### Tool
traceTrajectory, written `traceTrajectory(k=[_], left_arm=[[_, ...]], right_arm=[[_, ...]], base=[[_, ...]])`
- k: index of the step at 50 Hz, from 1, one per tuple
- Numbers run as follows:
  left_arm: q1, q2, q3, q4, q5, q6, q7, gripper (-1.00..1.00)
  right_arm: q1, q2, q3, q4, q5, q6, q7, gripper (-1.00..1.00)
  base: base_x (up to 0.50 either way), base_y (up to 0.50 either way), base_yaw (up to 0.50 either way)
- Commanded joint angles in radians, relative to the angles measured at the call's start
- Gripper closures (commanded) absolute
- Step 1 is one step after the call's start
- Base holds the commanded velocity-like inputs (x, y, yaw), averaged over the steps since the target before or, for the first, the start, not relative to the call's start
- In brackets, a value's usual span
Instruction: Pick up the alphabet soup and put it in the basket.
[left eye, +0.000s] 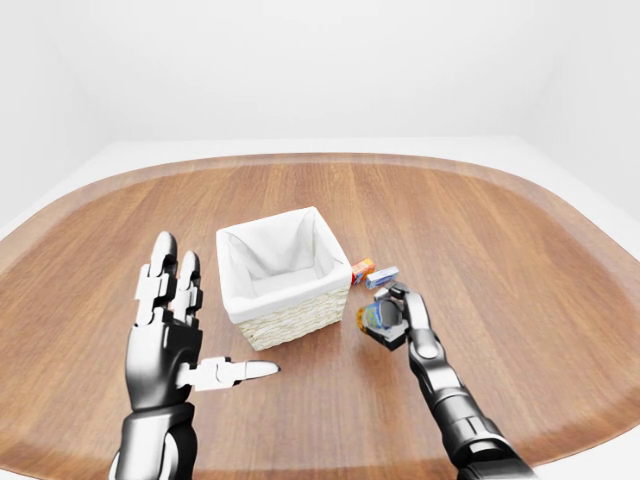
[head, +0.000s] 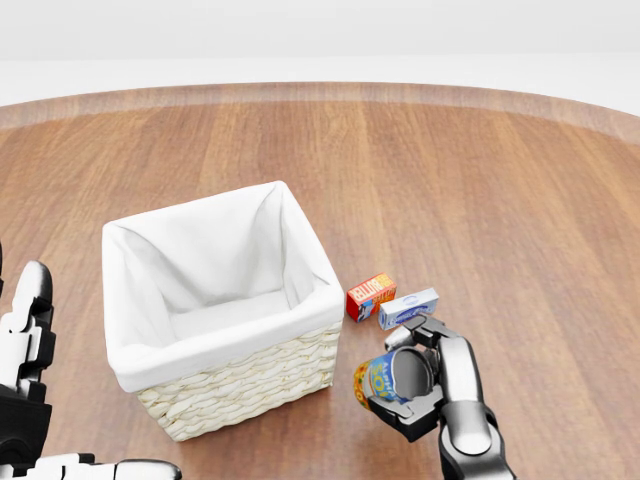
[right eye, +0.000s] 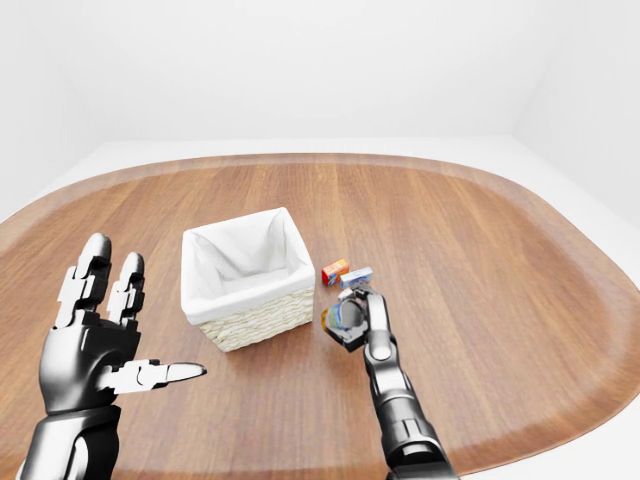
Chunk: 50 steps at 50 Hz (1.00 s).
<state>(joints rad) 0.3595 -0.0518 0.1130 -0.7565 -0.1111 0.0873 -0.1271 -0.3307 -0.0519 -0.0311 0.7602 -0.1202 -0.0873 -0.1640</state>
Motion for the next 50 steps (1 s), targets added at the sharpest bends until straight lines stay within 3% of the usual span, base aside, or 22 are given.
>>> traceTrajectory(k=[1,15,20,23,27,30,34,40,50], left_arm=[[0.004,-0.001,0.002,-0.006,-0.003,0.0,-0.002,-1.0],[0.011,-0.003,-0.001,-0.018,-0.004,0.0,-0.006,-1.0],[0.011,-0.003,-0.001,-0.019,-0.004,0.0,-0.005,-1.0],[0.012,-0.003,-0.002,-0.018,-0.004,0.0,-0.005,-1.0],[0.014,-0.003,-0.001,-0.022,-0.006,0.0,-0.006,-1.0],[0.013,-0.003,0.002,-0.022,-0.008,0.0,-0.007,-1.0],[0.012,-0.004,0.003,-0.021,-0.008,0.0,-0.008,-1.0],[0.016,-0.005,0.001,-0.026,-0.008,0.0,-0.007,-1.0],[0.02,-0.006,0.006,-0.032,-0.014,0.0,-0.012,-1.0]], right_arm=[[0.046,0.008,-0.005,-0.178,0.01,0.0,0.018,1.0],[0.082,0.013,-0.005,-0.335,0.014,0.003,0.032,1.0],[0.095,0.017,-0.002,-0.391,0.017,0.037,0.039,1.0],[0.111,0.023,0.003,-0.462,0.019,0.081,0.044,1.0],[0.121,0.027,0.005,-0.515,0.023,0.114,0.052,1.0],[0.138,0.03,0.007,-0.604,0.03,0.171,0.061,1.0],[0.162,0.034,0.015,-0.73,0.072,0.175,0.123,1.0],[0.179,0.039,0.013,-0.927,0.074,0.175,0.108,1.0],[0.227,0.054,0.041,-1.082,0.056,0.175,0.085,1.0]], base=[[0.0,0.0,0.0],[0.0,0.0,0.0],[0.0,0.0,0.0],[0.0,0.0,0.0],[0.0,0.0,0.0],[0.0,0.0,0.0],[0.0,0.0,0.0],[0.0,0.0,0.0],[0.0,0.0,0.0]])
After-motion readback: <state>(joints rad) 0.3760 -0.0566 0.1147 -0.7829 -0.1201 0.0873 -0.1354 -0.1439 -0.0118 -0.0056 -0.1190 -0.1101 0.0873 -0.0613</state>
